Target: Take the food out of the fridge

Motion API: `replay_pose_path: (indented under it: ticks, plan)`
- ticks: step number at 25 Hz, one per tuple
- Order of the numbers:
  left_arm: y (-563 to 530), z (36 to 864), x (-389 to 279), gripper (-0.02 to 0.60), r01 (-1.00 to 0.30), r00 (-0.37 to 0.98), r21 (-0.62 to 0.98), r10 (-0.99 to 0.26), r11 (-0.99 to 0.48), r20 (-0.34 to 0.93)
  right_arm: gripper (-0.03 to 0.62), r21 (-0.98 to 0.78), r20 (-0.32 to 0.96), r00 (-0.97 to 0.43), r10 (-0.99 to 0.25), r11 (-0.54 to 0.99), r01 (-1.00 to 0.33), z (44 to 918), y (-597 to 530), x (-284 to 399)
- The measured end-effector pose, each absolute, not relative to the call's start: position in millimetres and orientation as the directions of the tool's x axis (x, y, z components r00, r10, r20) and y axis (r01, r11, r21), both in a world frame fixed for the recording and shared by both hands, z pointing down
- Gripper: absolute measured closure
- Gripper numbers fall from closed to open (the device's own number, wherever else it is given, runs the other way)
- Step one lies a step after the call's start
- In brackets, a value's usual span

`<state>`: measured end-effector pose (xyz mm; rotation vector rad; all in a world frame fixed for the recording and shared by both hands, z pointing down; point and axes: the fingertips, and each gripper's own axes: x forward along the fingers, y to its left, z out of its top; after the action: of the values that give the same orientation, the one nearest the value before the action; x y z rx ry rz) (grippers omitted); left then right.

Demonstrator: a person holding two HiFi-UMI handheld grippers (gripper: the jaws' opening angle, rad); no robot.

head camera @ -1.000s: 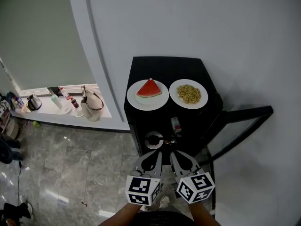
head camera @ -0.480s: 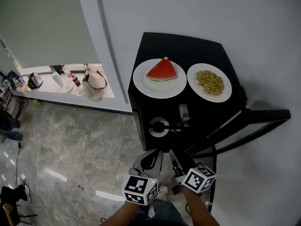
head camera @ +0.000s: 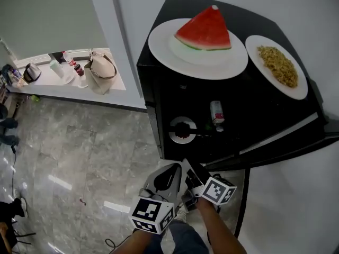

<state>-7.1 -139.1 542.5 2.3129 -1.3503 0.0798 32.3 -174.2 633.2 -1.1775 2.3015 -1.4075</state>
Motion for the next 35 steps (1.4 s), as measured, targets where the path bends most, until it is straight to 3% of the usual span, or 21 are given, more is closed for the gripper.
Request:
replay_pose_path:
  ticks: [5,10,16,24,30,35]
  plan:
    - [-145.8,584.4,-6.1,0.597,-0.834,0.522,0.352,-0.815,-0.425,0.251,0.524,-0.859,0.22,-0.65,-0.727,0.172,-0.483,702.2,-195.3,38.1]
    - [-153.5,631.8,-3.1,0.597,-0.83,0.533,0.341,-0.808,-0.441,0.251,0.503,-0.899,0.211,-0.621,-0.755,0.099,-0.426,766.1,-223.8,44.6]
    - [-164.5,668.6,10.2,0.597,-0.807,0.577,0.308,-0.782,-0.504,0.235,0.465,-0.958,0.197,-0.573,-0.796,-0.032,-0.285,828.8,-257.7,50.4]
    - [-173.0,694.9,1.3,0.597,-0.816,0.566,0.29,-0.791,-0.499,0.232,0.472,-0.982,0.173,-0.543,-0.821,-0.099,-0.163,855.9,-283.5,46.9]
    - [-174.2,698.6,-10.9,0.597,-0.828,0.547,0.292,-0.804,-0.478,0.235,0.566,-0.983,0.181,-0.52,-0.835,-0.144,-0.112,860.4,-295.6,42.2]
    - [-169.8,699.8,-15.8,0.597,-0.83,0.542,0.306,-0.804,-0.467,0.242,0.583,-0.983,0.183,-0.508,-0.842,-0.171,-0.071,861.6,-292.6,44.4]
